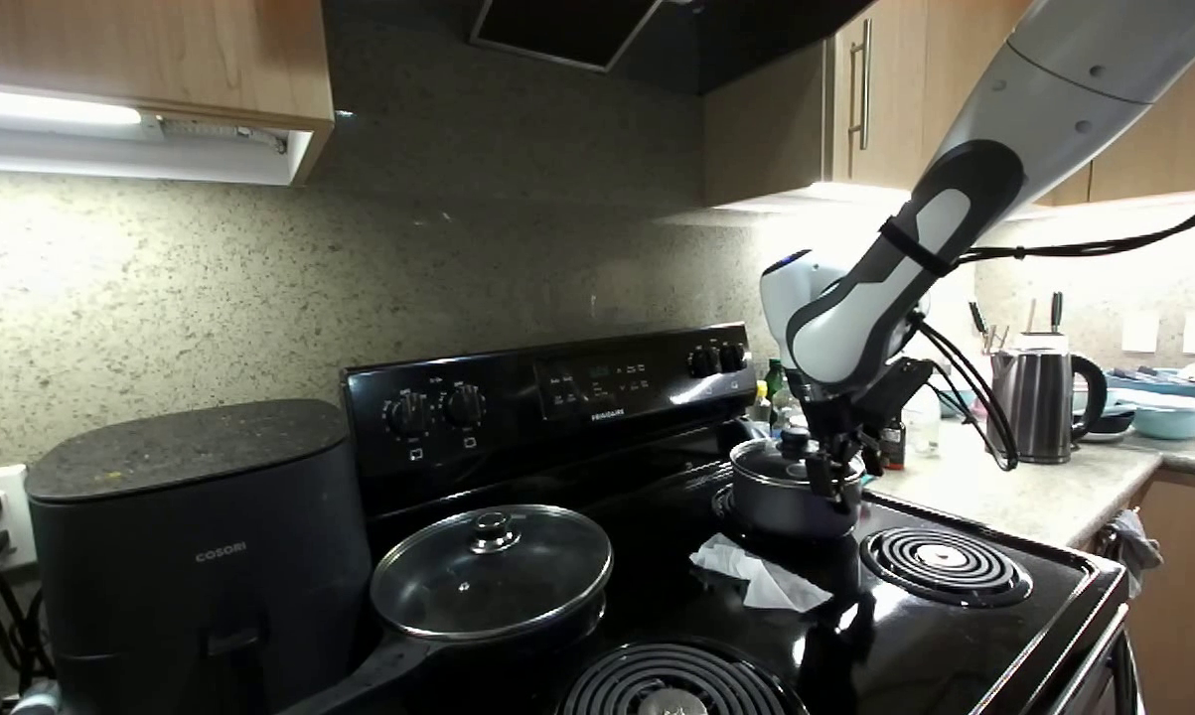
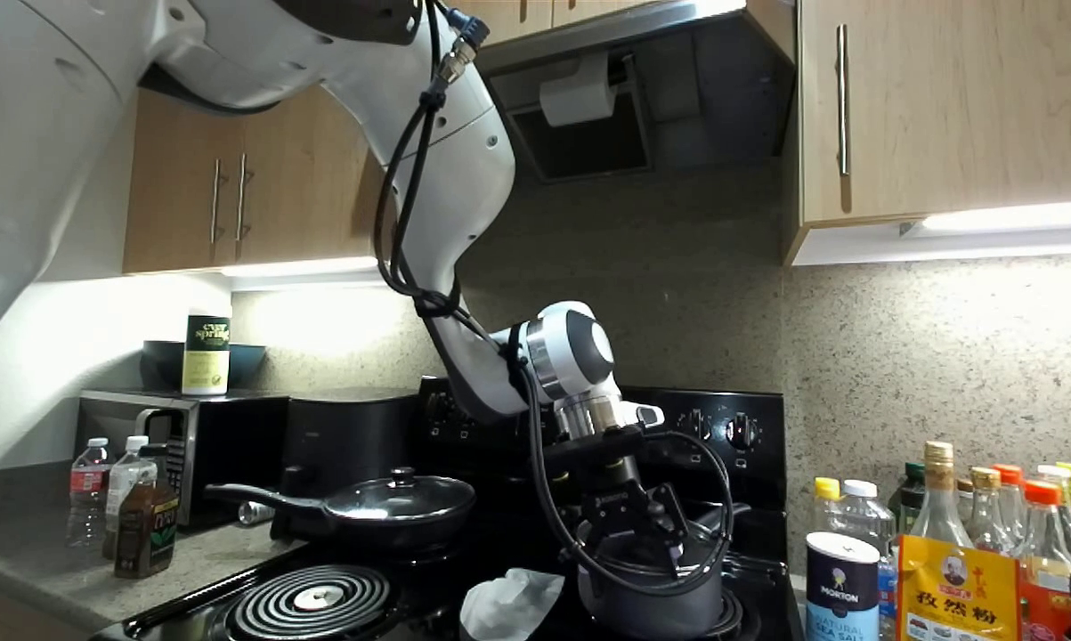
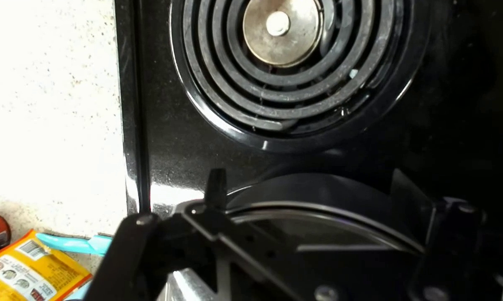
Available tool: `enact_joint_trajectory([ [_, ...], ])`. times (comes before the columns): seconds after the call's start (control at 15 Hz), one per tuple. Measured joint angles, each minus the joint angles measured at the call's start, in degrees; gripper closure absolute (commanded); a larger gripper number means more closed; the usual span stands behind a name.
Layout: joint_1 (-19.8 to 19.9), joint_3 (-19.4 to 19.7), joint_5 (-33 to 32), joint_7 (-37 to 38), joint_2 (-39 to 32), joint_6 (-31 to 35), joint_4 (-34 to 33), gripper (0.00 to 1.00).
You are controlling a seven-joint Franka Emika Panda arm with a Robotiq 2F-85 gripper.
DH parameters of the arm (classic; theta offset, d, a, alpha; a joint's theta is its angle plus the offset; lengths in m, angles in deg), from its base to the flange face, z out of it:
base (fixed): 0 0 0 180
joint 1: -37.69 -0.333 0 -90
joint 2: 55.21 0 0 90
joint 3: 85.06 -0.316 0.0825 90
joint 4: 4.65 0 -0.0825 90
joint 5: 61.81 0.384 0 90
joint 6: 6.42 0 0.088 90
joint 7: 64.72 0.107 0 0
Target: Move the pot from the right bottom plate to the right top plate of the stove
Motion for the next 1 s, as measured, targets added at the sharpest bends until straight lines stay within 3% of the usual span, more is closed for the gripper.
enact_joint_trajectory([
  [0.87,-0.1,-0.7,1.7,-1.3,-2.6,-0.1,-3.9,0.0],
  [1.0,-0.2,-0.9,2.7,-2.6,-2.8,-3.2,-4.6,0.0],
])
